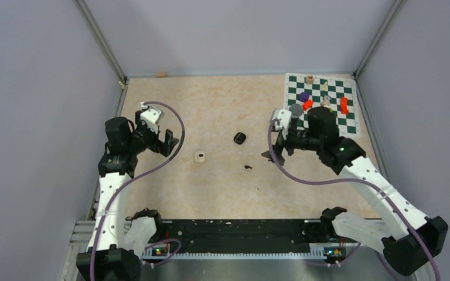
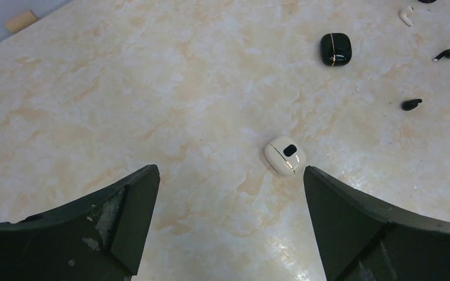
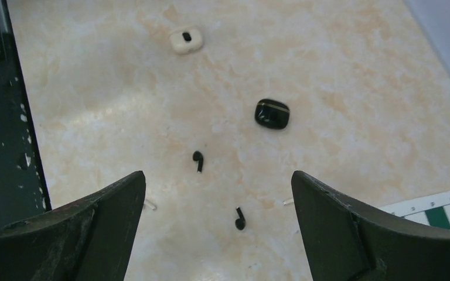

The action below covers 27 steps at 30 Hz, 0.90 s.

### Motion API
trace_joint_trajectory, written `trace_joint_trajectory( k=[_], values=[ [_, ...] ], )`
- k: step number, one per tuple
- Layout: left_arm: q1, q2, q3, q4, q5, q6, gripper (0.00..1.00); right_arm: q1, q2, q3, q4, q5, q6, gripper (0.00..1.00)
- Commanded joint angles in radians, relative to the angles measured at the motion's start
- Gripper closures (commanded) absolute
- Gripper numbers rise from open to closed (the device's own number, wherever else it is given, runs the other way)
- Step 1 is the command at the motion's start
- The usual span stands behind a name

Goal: Insert the wireless bluetooth earbuds into the charging case
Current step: Adjust the charging case at the center of the board.

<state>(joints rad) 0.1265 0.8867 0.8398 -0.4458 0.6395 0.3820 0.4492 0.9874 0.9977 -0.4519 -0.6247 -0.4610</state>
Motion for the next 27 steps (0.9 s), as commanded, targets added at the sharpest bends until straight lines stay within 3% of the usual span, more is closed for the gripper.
trace_joint_trajectory(
  k=[1,10,21,27],
  values=[
    [0.005,0.003,-0.007,0.059,0.046,-0.017,0.01,0.115,0.055,-0.092,0.058,0.217,-0.077,0.08],
    [0.008,0.008,-0.013,0.065,0.043,-0.023,0.01,0.172,0.232,-0.149,0.187,0.486,-0.081,0.23],
    [0.019,0.001,-0.019,0.071,0.059,-0.031,0.01,0.204,0.436,-0.114,0.130,0.590,-0.103,0.32],
    [0.021,0.008,-0.027,0.081,0.069,-0.034,0.01,0.205,0.445,-0.120,0.242,0.611,-0.023,0.32]
  ],
)
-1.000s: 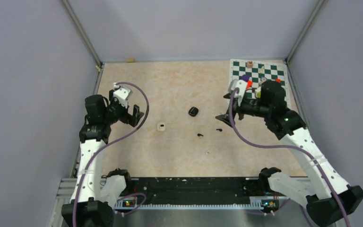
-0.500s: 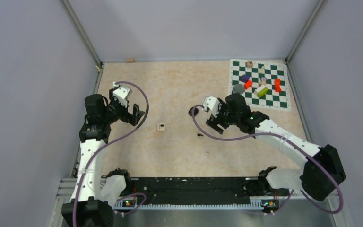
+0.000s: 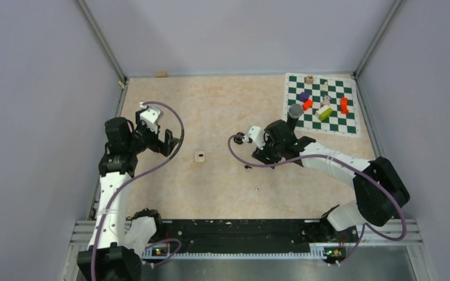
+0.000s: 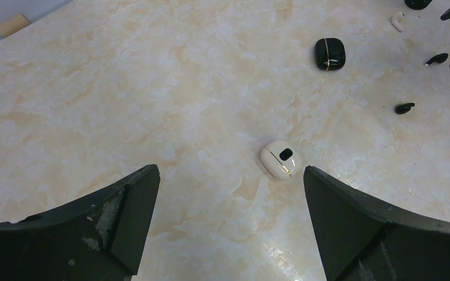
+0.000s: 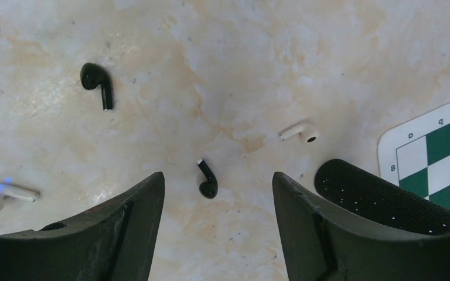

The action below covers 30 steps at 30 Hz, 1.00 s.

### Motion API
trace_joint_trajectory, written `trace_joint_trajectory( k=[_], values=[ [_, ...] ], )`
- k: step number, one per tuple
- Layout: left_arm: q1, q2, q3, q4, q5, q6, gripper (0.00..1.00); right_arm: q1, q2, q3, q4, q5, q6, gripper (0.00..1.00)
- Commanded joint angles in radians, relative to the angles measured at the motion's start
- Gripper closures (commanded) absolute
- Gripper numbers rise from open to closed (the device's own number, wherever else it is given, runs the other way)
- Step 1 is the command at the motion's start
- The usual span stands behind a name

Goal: Insert the wireless bluetooth earbuds into the charging case
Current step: Adjust the charging case at the center of the board.

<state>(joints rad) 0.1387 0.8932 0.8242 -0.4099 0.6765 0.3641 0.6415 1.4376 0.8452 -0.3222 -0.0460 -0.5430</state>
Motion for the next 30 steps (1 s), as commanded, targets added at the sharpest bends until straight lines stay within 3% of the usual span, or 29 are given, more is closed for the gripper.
trace_joint_trajectory(
  k=[1,12,18,24,30],
  values=[
    [0.009,0.004,-0.010,0.046,0.031,-0.017,0.01,0.013,-0.002,0.033,0.131,0.039,0.074,0.32],
    [0.014,0.015,-0.014,0.059,0.023,-0.030,0.01,0.014,0.221,0.334,0.088,0.126,0.151,0.28],
    [0.026,0.035,-0.017,0.069,0.019,-0.037,0.01,0.038,0.442,0.517,0.045,0.321,0.188,0.28],
    [0.030,0.043,-0.020,0.073,0.024,-0.039,0.01,0.068,0.540,0.547,0.112,0.512,0.185,0.27],
    [0.032,0.036,-0.019,0.077,0.030,-0.042,0.01,0.073,0.559,0.513,0.138,0.483,0.183,0.26]
  ],
)
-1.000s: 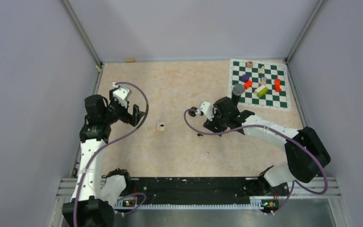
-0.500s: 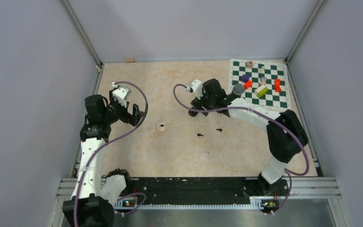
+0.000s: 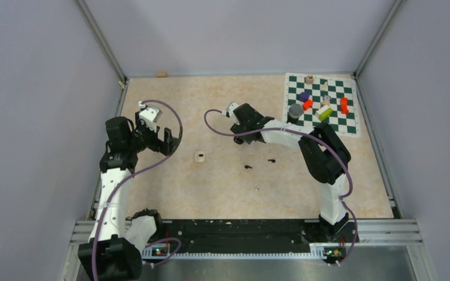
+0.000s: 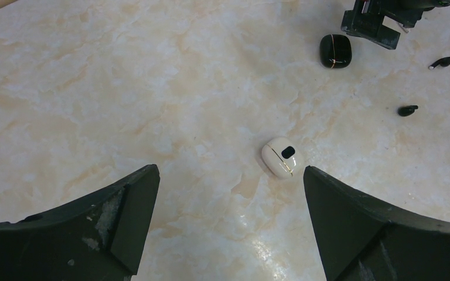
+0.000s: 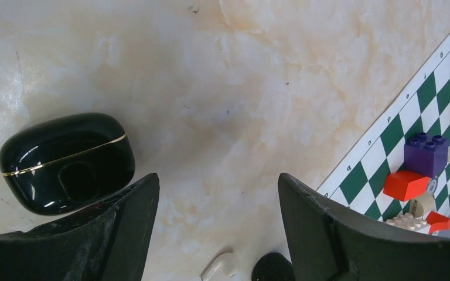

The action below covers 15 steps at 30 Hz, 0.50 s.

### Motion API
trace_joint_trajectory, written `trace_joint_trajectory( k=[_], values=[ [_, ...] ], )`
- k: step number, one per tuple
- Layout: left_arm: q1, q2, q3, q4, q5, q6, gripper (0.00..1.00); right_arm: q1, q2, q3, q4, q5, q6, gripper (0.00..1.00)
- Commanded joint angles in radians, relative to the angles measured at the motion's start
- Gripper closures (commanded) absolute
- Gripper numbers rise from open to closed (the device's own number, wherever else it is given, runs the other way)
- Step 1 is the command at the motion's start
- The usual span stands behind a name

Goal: Insert the wireless bluetooth earbuds into the charging case
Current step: Adjust the charging case at the center of the board.

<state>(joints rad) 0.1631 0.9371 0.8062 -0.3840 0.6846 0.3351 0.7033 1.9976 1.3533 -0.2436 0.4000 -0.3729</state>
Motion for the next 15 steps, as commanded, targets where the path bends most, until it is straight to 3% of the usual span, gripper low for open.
trace_joint_trajectory(
  k=[1,15],
  values=[
    [0.008,-0.008,-0.002,0.050,0.022,-0.013,0.01,0.013,0.003,0.000,0.060,0.030,0.013,0.26],
    [0.019,-0.014,-0.003,0.051,0.031,-0.017,0.01,0.034,-0.005,-0.045,0.017,-0.153,-0.039,0.26]
  ],
)
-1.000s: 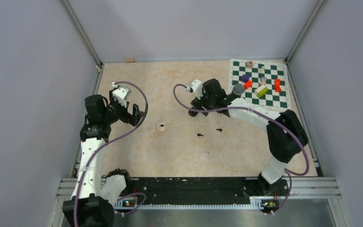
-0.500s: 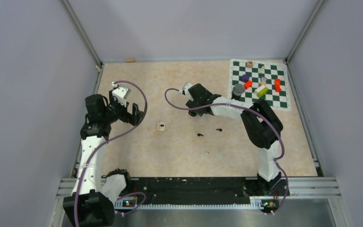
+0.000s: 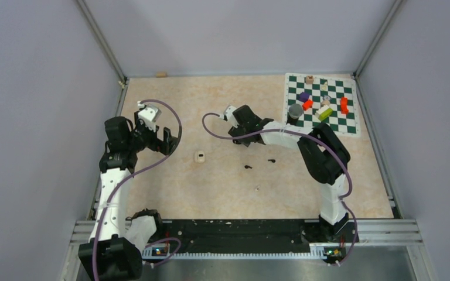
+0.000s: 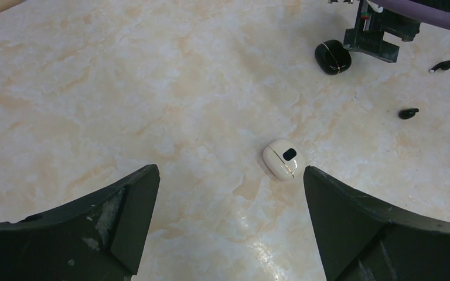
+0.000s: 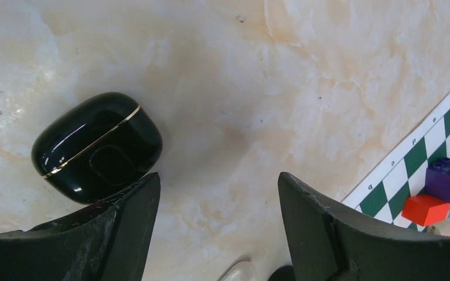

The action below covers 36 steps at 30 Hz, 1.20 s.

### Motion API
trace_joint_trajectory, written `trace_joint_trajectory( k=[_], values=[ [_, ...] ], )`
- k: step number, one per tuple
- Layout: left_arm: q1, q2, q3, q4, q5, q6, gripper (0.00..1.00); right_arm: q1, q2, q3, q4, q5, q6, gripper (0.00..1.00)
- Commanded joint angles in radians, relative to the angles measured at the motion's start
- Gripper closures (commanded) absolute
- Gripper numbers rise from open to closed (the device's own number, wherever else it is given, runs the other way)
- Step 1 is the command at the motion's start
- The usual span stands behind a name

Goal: Insert the wireless bluetooth earbuds into the charging case
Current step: Adjust the charging case at the center of the board.

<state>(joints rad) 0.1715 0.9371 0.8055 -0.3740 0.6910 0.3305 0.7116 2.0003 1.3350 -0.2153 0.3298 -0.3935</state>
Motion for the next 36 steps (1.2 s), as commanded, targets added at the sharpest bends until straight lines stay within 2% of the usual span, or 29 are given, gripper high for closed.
trace_joint_trajectory(
  k=[1,11,19,24,27,32,36],
  values=[
    [0.012,-0.014,-0.003,0.041,0.027,-0.013,0.01,0.027,-0.013,-0.032,-0.015,-0.100,-0.025,0.26],
    [0.025,-0.021,-0.004,0.040,0.040,-0.015,0.01,0.077,-0.027,-0.046,-0.073,-0.217,-0.062,0.26],
    [0.036,-0.030,-0.005,0.040,0.055,-0.018,0.01,0.128,-0.024,-0.050,-0.010,-0.091,-0.065,0.23],
    [0.042,-0.031,-0.005,0.041,0.065,-0.020,0.01,0.128,-0.055,-0.052,0.003,-0.086,-0.065,0.21],
    [0.043,-0.028,-0.004,0.041,0.068,-0.021,0.01,0.128,-0.083,-0.053,-0.017,-0.134,-0.075,0.19],
    [0.045,-0.029,-0.003,0.040,0.067,-0.022,0.01,0.068,-0.123,0.043,-0.162,-0.416,-0.029,0.17],
    [0.049,-0.030,-0.005,0.041,0.067,-0.023,0.01,0.008,-0.105,0.106,-0.208,-0.507,0.009,0.16]
  ],
)
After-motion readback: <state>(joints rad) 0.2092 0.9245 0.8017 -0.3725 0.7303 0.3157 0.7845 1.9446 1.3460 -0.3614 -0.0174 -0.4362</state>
